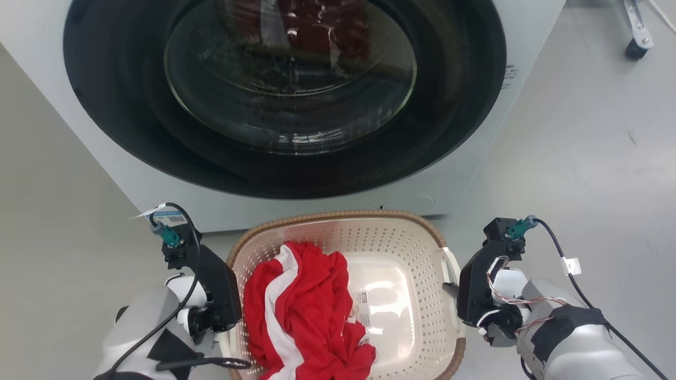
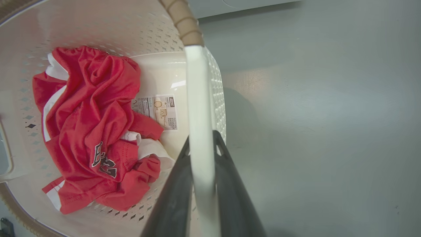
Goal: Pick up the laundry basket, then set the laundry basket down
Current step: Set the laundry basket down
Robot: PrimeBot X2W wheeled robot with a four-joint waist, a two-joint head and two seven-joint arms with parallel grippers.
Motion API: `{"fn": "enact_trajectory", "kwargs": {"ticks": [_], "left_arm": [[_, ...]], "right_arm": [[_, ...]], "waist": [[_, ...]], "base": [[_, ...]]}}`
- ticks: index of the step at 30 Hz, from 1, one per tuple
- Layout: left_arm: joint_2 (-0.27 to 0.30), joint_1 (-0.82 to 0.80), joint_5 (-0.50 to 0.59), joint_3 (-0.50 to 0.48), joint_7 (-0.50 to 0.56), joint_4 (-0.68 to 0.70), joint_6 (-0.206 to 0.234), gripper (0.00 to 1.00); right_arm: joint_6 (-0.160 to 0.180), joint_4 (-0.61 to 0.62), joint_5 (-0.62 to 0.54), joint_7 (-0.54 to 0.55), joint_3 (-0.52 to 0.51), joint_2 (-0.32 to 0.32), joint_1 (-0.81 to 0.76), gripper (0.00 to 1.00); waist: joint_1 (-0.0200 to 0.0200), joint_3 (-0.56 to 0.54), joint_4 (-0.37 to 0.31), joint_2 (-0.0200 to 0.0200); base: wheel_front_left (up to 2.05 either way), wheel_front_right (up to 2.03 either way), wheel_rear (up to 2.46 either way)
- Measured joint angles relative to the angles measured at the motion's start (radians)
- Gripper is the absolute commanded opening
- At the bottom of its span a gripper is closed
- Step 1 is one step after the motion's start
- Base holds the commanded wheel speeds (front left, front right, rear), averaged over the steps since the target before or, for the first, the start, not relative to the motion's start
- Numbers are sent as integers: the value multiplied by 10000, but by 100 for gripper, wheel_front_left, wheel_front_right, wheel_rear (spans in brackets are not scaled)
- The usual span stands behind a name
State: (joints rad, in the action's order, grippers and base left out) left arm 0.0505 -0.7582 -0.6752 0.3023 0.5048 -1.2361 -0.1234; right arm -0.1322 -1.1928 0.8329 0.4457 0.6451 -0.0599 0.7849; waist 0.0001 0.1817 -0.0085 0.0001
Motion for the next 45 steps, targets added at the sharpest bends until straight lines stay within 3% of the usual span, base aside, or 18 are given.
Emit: {"fn": "enact_trajectory", "kwargs": {"ticks": [20, 45], "left_arm": [[-109, -343, 552, 408, -2040, 263, 23, 0], [-113, -1181, 1112, 623, -4226, 520, 360, 0]], "right_arm": [[92, 0, -332, -1676, 150, -63, 477, 0], [276, 104, -1106, -3967, 414, -151, 1470, 0]], "waist": [[1, 2352, 156, 0], [0, 5244, 78, 0]], "base": [[0, 0, 0], [0, 0, 0]]}}
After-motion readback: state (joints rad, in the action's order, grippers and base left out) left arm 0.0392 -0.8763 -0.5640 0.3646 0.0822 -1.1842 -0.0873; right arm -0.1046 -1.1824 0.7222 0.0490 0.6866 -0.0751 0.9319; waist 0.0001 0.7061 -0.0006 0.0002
